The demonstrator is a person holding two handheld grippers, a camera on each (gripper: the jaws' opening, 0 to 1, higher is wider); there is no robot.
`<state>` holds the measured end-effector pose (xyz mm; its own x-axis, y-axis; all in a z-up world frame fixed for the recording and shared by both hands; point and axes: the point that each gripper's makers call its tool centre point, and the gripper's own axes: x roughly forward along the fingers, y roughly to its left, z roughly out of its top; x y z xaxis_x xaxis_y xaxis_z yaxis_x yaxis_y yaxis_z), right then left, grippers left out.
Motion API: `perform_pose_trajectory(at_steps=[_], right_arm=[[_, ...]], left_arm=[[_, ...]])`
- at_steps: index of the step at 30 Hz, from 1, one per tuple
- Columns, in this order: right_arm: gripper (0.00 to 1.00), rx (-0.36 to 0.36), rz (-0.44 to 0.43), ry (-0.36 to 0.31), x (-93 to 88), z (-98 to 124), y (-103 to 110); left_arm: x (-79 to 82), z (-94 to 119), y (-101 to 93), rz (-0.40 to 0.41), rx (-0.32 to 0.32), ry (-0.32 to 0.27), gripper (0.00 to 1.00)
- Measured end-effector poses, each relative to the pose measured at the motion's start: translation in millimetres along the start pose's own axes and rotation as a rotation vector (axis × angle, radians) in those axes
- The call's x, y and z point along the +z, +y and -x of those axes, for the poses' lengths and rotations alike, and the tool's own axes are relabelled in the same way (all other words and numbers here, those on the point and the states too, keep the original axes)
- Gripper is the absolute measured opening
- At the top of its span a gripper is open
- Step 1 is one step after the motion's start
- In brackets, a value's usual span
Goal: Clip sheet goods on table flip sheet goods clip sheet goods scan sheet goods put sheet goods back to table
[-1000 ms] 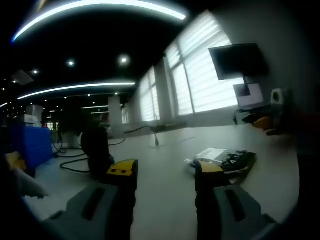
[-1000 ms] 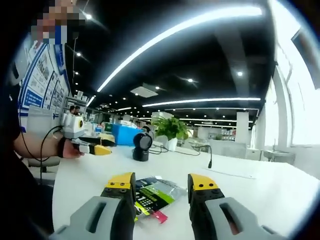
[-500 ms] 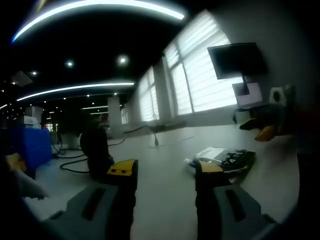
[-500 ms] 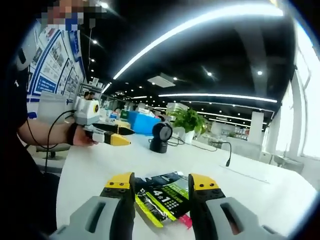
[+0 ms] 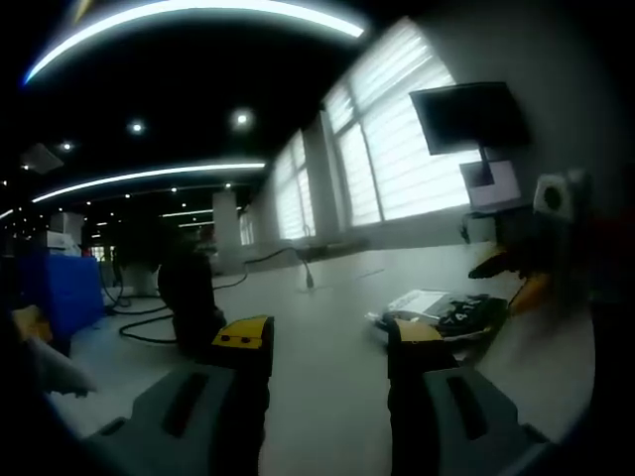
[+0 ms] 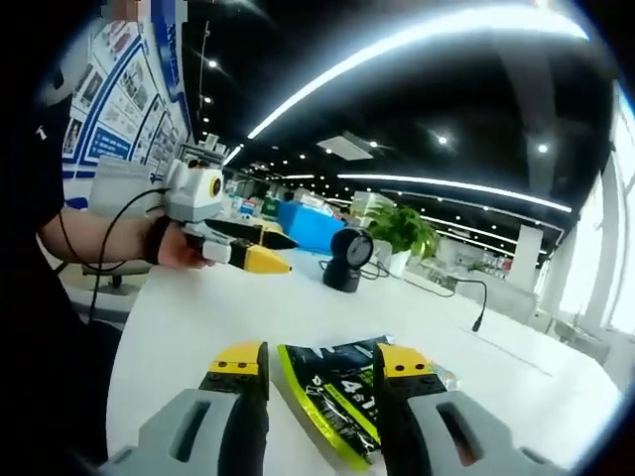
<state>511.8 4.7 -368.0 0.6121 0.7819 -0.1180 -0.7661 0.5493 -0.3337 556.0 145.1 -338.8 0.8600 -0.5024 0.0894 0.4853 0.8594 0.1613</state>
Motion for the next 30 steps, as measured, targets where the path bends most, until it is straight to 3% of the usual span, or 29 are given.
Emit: perform_pose_trajectory(at_steps=[5,30], right_arm=[[0.37,0.02,-0.043,0.006,-2.7,-8,6],[0.13,0.032,0.022,0.087,-17.9,-23,15]], left_arm=[[0.2,-1,-0.6,-0.003,-0.002,0.0,0.39],[-0.6,-3,-0.1,-0.005,-0.013,-0.001,0.38]])
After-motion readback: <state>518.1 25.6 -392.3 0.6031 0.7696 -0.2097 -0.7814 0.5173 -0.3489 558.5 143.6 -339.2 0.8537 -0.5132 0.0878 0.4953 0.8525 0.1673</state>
